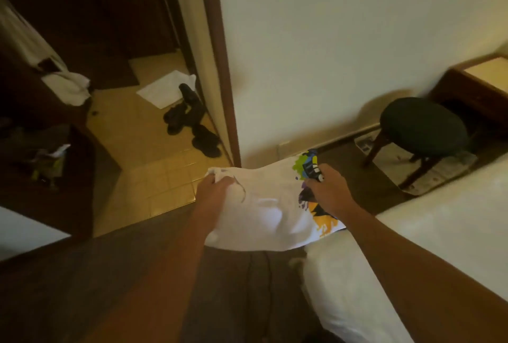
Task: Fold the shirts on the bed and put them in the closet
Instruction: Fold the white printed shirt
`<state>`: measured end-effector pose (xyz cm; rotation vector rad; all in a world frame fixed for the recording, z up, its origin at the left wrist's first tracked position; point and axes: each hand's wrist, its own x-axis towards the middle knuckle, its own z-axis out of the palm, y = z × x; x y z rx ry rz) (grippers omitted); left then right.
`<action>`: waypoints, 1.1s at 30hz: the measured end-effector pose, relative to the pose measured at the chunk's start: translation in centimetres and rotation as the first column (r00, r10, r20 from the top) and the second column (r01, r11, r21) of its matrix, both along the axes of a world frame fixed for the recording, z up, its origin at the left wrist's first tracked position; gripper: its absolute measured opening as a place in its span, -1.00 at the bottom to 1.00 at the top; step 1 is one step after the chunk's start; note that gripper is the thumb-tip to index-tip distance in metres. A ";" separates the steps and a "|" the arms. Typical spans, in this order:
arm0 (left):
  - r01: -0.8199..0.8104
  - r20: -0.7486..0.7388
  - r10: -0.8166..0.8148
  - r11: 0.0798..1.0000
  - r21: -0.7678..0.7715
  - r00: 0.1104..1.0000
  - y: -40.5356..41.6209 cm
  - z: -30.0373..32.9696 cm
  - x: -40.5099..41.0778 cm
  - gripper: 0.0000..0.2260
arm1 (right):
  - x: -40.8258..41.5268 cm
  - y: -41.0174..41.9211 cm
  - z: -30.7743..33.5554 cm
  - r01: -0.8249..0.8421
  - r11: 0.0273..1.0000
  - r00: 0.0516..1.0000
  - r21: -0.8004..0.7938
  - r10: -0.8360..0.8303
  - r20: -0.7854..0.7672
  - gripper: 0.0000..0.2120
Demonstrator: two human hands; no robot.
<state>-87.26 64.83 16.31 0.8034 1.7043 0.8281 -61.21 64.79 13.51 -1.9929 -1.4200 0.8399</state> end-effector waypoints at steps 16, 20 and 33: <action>-0.317 0.021 0.316 0.942 0.111 0.948 3.9 1.0 -15.9 -0.85 | -17.5 13.6 1.7 -0.394 0.919 0.918 0.013 0.392 0.059 -0.82; -0.398 0.035 0.397 0.909 0.119 0.917 8.6 0.2 -19.1 -0.83 | -22.0 19.9 1.0 -0.461 0.887 0.887 0.004 0.461 0.028 -0.78; -0.623 0.049 0.622 0.773 0.124 0.781 29.3 1.4 -28.7 -0.81 | -34.4 45.2 0.2 -0.618 0.786 0.780 -0.019 0.608 -0.149 -0.59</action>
